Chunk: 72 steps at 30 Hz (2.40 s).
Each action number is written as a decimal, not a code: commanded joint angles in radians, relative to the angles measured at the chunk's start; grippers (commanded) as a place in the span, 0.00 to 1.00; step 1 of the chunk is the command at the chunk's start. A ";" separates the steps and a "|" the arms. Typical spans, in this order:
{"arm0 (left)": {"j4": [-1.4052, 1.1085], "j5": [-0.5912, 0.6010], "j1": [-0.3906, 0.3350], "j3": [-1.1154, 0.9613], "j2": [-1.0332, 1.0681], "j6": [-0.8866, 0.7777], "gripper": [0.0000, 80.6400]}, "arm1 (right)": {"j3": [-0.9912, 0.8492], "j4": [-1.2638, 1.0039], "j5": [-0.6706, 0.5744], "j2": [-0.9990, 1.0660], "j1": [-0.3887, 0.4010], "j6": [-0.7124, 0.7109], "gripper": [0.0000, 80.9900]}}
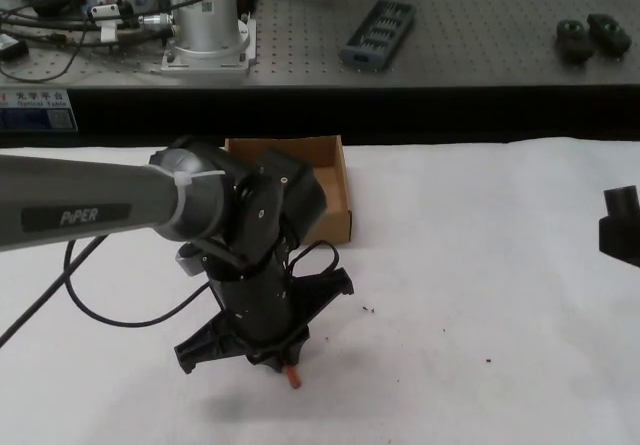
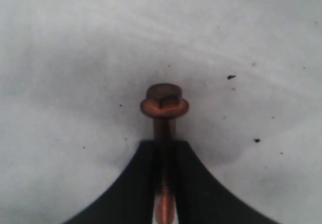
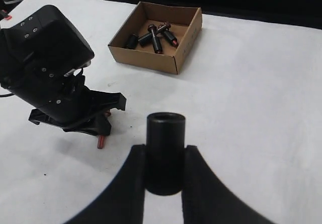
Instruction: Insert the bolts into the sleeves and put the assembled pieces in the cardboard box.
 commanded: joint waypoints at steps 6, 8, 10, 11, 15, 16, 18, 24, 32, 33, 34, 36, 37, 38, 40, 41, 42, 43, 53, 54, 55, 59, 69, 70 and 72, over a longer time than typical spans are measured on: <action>0.060 -0.039 0.012 -0.012 0.028 -0.011 0.01 | 0.011 -0.031 0.004 0.005 -0.002 -0.008 0.05; 0.057 -0.086 0.018 -0.013 0.006 0.059 0.01 | 0.041 -0.064 -0.007 0.019 -0.002 -0.008 0.05; 0.058 -0.134 0.028 -0.013 -0.023 0.177 0.01 | 0.076 -0.091 -0.052 0.042 -0.002 -0.001 0.05; 0.050 -0.145 0.035 -0.013 -0.043 0.252 0.01 | 0.090 -0.101 -0.085 0.060 -0.002 -0.002 0.05; -0.045 -0.136 0.070 0.022 -0.150 0.460 0.01 | 0.129 -0.201 -0.161 0.162 -0.002 -0.002 0.05; -0.088 -0.117 0.077 0.040 -0.181 0.485 0.01 | 0.131 -0.237 -0.181 0.198 -0.002 -0.002 0.05; -0.222 -0.077 0.094 0.100 -0.268 0.528 0.01 | 0.133 -0.309 -0.239 0.279 -0.002 -0.002 0.05; -0.823 0.088 0.154 0.410 -0.468 0.545 0.01 | 0.133 -0.528 -0.444 0.499 -0.002 -0.001 0.05; -1.581 0.209 0.177 0.733 -0.400 0.484 0.01 | 0.133 -0.864 -0.648 0.699 -0.002 -0.098 0.05; -1.642 0.236 0.180 0.745 -0.379 0.484 0.01 | 0.133 -0.903 -0.666 0.726 -0.002 -0.098 0.05; -1.695 0.278 0.184 0.750 -0.357 0.487 0.01 | 0.133 -0.938 -0.687 0.753 -0.002 -0.098 0.05; -1.773 0.350 0.193 0.746 -0.321 0.487 0.01 | 0.133 -0.998 -0.728 0.799 -0.002 -0.094 0.05; -1.805 0.360 0.198 0.747 -0.316 0.487 0.01 | 0.133 -1.023 -0.749 0.821 -0.002 -0.090 0.05; -1.824 0.369 0.204 0.747 -0.316 0.487 0.01 | 0.133 -1.041 -0.766 0.840 -0.002 -0.090 0.05; -1.886 0.411 0.220 0.746 -0.316 0.484 0.01 | 0.133 -1.065 -0.777 0.868 0.001 -0.090 0.05; -1.907 0.430 0.226 0.742 -0.316 0.470 0.01 | 0.133 -1.067 -0.782 0.875 0.005 -0.092 0.05; -1.921 0.448 0.227 0.738 -0.316 0.451 0.01 | 0.133 -1.067 -0.786 0.879 0.008 -0.092 0.05; -1.921 0.458 0.227 0.735 -0.316 0.446 0.01 | 0.133 -1.067 -0.790 0.881 0.012 -0.094 0.05; -1.919 0.622 0.227 0.734 -0.316 0.446 0.01 | 0.133 -1.083 -0.832 0.881 0.101 -0.099 0.05; -1.919 0.626 0.227 0.734 -0.316 0.446 0.01 | 0.133 -1.093 -0.832 0.881 0.105 -0.099 0.05; -1.916 0.626 0.227 0.734 -0.316 0.446 0.01 | 0.133 -1.101 -0.832 0.884 0.107 -0.099 0.05; -1.914 0.645 0.227 0.737 -0.316 0.465 0.01 | 0.131 -1.156 -0.825 0.902 0.108 -0.099 0.05; -1.914 0.694 0.227 0.737 -0.316 0.448 0.01 | 0.110 -1.193 -0.825 0.945 0.108 -0.099 0.05; -1.916 0.699 0.227 0.740 -0.316 0.443 0.01 | 0.105 -1.194 -0.820 0.945 0.108 -0.099 0.05; -1.925 0.696 0.227 0.741 -0.316 0.434 0.01 | 0.100 -1.214 -0.802 0.945 0.108 -0.099 0.05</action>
